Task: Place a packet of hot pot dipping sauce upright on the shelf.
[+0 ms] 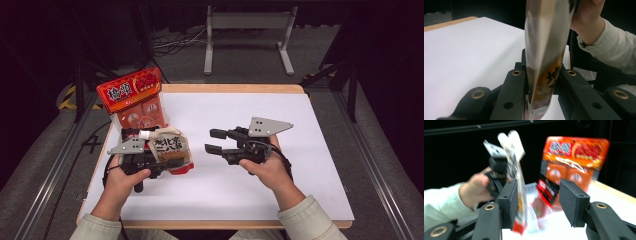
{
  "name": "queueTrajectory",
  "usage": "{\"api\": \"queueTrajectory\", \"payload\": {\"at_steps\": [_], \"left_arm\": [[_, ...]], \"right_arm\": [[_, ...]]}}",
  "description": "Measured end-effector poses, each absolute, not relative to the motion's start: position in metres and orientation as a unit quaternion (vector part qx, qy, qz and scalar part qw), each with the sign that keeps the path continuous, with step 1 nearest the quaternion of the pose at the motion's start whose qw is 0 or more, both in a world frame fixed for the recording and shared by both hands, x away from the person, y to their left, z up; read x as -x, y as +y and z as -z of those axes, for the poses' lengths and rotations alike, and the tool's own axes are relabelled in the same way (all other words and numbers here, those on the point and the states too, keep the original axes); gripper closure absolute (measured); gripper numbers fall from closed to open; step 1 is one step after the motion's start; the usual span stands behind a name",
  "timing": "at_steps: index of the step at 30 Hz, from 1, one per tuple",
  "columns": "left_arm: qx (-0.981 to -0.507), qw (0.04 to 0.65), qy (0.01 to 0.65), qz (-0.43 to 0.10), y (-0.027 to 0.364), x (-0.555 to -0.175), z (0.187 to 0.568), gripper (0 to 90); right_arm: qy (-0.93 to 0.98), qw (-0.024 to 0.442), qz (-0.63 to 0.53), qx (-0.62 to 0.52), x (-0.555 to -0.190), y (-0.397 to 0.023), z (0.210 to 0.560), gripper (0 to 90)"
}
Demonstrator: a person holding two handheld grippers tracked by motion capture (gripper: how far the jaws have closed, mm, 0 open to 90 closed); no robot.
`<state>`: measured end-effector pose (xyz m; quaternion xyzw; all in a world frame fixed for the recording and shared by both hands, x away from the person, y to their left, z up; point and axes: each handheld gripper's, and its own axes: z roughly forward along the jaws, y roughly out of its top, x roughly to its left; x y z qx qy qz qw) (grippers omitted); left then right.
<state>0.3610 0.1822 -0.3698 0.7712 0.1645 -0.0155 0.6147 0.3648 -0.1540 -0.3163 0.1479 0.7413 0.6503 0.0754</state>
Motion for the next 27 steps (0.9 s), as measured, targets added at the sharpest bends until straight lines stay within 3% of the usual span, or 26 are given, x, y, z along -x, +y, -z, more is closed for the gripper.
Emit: {"api": "queueTrajectory", "payload": {"at_steps": [14, 21, 27], "left_arm": [[-0.769, 0.609, 0.194, -0.006, 0.205, -0.362, 0.363, 80.4], [-0.768, 0.604, 0.212, -0.010, 0.217, -0.363, 0.361, 80.4], [-0.765, 0.605, 0.220, -0.027, 0.230, -0.363, 0.357, 80.4]], "right_arm": [[0.776, 0.102, -0.570, -0.248, -0.374, -0.208, 0.355, 46.7], [0.790, 0.130, -0.528, -0.283, -0.376, -0.231, 0.365, 40.4], [0.792, 0.130, -0.509, -0.309, -0.379, -0.247, 0.370, 42.4]]}}
